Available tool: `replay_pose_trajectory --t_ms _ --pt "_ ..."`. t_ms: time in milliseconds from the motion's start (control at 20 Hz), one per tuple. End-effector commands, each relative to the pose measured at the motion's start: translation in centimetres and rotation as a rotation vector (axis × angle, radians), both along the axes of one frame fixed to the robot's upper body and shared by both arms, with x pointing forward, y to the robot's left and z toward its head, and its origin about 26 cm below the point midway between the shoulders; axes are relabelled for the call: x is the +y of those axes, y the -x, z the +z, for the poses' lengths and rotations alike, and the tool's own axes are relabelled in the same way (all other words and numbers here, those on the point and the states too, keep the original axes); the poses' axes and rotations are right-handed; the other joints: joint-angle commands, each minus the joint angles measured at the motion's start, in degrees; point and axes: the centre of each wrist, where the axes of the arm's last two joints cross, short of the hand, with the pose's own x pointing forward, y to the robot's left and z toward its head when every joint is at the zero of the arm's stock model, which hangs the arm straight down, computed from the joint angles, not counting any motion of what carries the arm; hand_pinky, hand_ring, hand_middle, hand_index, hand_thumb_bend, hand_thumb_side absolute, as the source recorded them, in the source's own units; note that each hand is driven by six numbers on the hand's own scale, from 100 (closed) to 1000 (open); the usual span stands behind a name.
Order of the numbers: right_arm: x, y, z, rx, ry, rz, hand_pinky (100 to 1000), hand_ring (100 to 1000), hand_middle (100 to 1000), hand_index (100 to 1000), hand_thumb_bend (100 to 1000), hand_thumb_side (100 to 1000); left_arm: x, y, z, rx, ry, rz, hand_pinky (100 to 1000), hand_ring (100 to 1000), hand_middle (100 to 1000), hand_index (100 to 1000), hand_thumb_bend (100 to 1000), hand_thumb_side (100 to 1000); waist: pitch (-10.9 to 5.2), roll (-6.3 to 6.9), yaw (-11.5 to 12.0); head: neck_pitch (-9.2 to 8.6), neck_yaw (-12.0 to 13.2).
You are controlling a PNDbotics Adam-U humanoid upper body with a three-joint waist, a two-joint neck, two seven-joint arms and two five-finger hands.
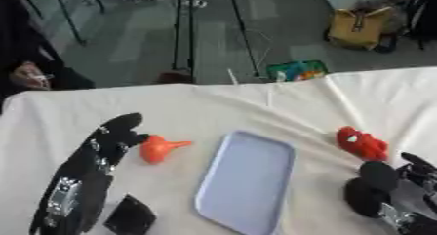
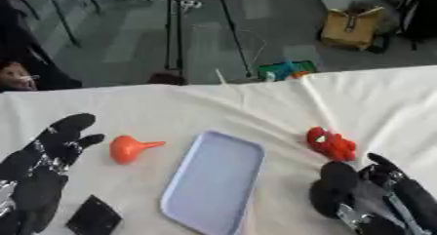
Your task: Pick up objects on the table and place them in the box.
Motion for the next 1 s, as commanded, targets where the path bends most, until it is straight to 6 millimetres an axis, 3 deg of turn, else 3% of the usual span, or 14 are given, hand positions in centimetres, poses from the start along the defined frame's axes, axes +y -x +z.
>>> replay_pose_trajectory --t_ms 50,350,400,600,1000 --pt "0.2 0.1 0.6 -0.027 -0.029 -0.007 856 982 600 671 482 847 0.1 0.2 0.5 -0.019 -0.006 -0.001 875 957 863 802 132 1000 -1.42 -0.04 0.0 -0.45 0.1" --pt "0.5 -0.2 0.9 -0.048 -0.067 -0.029 850 976 588 659 408 824 0.0 0.2 0.5 -0.021 -0.008 -0.003 876 958 863 802 131 1000 -1.27 0.24 0.2 -0.77 -0.2" --pt "0.5 -0.2 1.0 -0.051 -0.071 -0.031 847 974 588 659 344 829 0.0 0.2 0.5 -0.021 -0.008 -0.004 877 958 864 802 130 1000 -1.25 0.26 0.2 -0.85 -0.3" --pt "0.5 -0.2 1.3 -0.069 -0.089 -0.041 839 968 591 662 277 831 0.0 0.2 0.5 -0.019 -0.012 -0.006 877 958 864 803 130 1000 -1.24 0.29 0.3 -1.04 -0.4" --pt "0.5 -0.2 2.3 -0.119 -0.115 -0.034 837 967 591 662 279 816 -0.1 0.2 0.5 -0.015 -0.02 -0.011 878 959 865 805 129 1000 -1.38 0.16 0.3 -1.3 -0.4"
